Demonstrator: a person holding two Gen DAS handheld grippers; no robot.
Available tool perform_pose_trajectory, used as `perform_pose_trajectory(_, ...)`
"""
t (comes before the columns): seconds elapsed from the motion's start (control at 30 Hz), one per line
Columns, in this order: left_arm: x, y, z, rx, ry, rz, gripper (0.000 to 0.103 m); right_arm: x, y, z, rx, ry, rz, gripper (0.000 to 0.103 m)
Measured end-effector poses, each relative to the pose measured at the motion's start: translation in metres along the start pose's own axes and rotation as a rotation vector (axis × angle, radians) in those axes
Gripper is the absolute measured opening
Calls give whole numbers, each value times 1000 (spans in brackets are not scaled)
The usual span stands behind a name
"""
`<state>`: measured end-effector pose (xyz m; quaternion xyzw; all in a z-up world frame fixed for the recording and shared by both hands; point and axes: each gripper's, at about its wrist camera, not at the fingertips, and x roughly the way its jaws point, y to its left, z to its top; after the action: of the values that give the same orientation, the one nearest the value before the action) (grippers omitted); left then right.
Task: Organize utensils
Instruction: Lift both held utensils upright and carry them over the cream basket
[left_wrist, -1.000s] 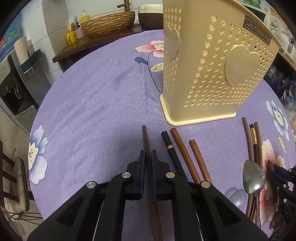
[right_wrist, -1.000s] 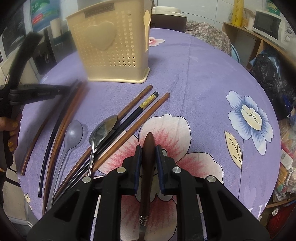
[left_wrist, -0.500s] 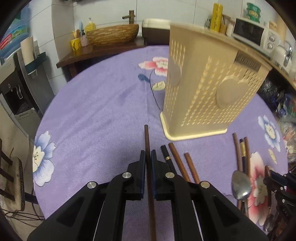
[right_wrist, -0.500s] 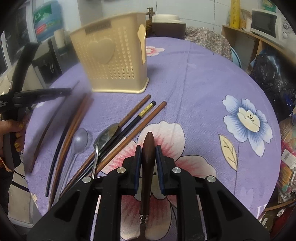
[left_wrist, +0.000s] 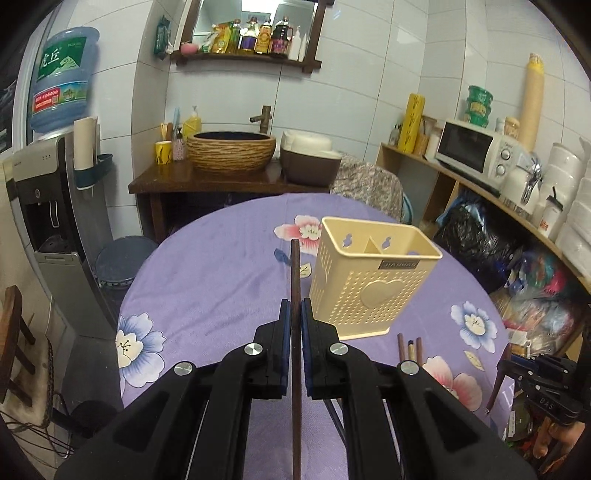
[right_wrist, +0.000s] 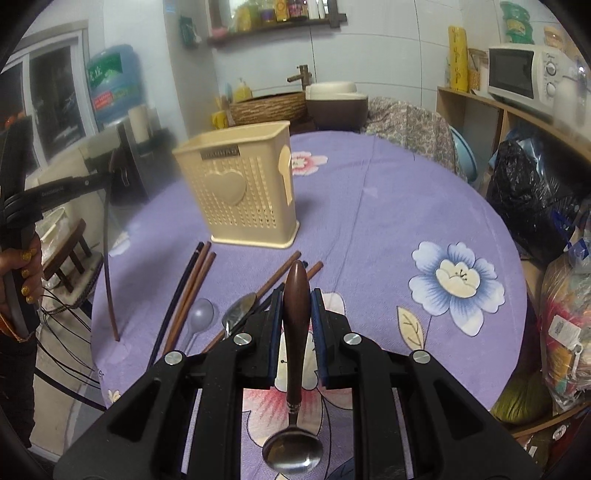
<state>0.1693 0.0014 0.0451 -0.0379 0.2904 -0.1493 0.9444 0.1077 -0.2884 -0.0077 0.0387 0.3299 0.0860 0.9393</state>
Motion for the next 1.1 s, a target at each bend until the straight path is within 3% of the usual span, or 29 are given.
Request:
perform_pose_trajectory(0.13, -11, 4, 2, -18, -21, -29, 7, -7, -4, 6, 8, -17, 17, 16)
perform_pose_trajectory(0.8, -24, 14, 9, -9, -66, -23, 7, -10, -1, 13, 8, -42, 35, 16)
perform_pose_trajectory(1.1, -36, 12, 32, -3, -104, -38, 7, -18, 6, 43, -3, -93, 94, 16)
